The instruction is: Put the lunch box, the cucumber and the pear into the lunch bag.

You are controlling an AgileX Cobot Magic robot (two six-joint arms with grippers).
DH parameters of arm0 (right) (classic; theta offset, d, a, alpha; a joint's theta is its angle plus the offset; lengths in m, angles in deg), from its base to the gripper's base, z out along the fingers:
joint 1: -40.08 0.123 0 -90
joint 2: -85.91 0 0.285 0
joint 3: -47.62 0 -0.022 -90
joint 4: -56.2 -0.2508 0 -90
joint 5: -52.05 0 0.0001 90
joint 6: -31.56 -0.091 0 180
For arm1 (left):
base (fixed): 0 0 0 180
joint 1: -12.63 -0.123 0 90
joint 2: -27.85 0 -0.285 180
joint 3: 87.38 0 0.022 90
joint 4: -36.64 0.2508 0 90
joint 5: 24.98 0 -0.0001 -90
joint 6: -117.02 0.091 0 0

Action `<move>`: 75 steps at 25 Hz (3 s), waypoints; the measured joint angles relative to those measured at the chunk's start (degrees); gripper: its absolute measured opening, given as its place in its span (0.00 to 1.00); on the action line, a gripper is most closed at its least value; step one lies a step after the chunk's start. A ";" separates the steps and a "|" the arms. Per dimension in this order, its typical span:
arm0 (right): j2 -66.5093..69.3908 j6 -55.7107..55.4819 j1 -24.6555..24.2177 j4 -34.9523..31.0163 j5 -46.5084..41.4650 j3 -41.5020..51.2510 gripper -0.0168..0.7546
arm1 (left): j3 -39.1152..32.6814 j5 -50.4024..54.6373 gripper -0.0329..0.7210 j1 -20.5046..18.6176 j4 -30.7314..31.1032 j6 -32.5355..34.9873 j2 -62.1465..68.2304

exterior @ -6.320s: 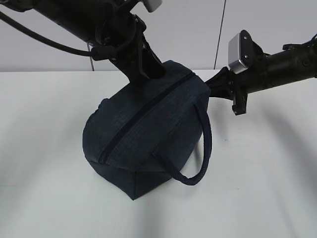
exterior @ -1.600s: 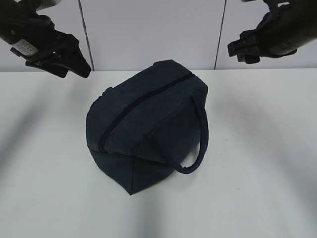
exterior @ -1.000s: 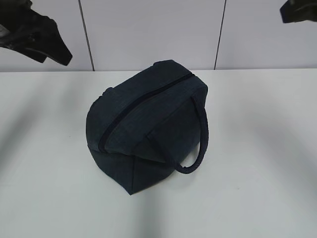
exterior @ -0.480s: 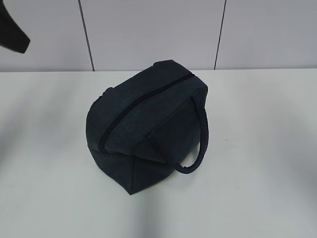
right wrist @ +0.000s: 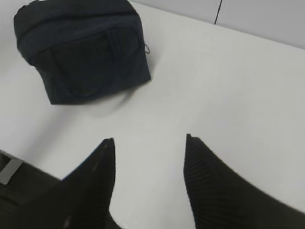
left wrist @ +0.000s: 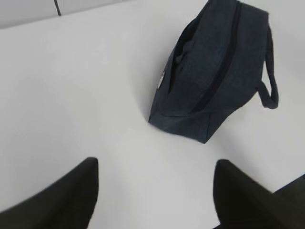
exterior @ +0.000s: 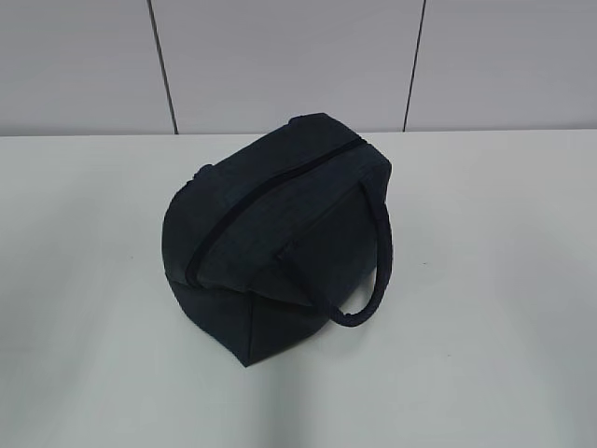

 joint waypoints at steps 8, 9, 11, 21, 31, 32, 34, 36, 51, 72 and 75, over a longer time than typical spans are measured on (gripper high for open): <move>-14.59 0.00 0.00 -0.75 -7.60 0.74 0.52 | -10.03 1.78 0.64 0.00 1.75 -0.92 -31.39; -15.43 0.00 0.00 -0.63 -7.87 0.99 0.53 | -10.66 2.18 0.64 0.00 2.77 -1.43 -33.79; -16.32 0.00 0.00 -0.19 -7.87 2.36 0.55 | -11.51 3.91 0.64 0.00 5.27 -3.51 -38.24; -18.73 -5.57 0.00 3.21 -6.06 14.64 0.57 | -17.24 11.09 0.63 0.00 10.14 -7.70 -40.18; -18.73 -6.19 0.00 3.98 -1.62 19.52 0.57 | -19.33 6.96 0.63 0.00 9.26 -7.81 -40.18; -18.73 -6.19 0.00 3.98 -1.52 19.52 0.57 | -19.33 6.96 0.63 0.00 9.26 -7.81 -40.18; -18.73 -6.19 0.00 3.98 -1.51 19.52 0.57 | -19.33 6.90 0.63 0.00 9.26 -7.81 -40.18; -18.73 -6.19 0.00 4.07 -1.42 19.52 0.57 | -19.33 6.91 0.63 0.00 9.26 -7.81 -40.18; -18.73 -6.31 0.00 4.07 -1.21 19.52 0.57 | -19.33 6.91 0.62 0.00 9.14 -7.81 -40.18; -18.73 -6.31 -11.46 4.42 -1.08 19.52 0.57 | -19.33 6.78 0.58 -11.75 9.09 -7.81 -40.18; -18.73 -6.31 -11.46 4.42 -1.08 19.52 0.57 | -19.33 6.78 0.55 -11.75 9.09 -7.81 -40.18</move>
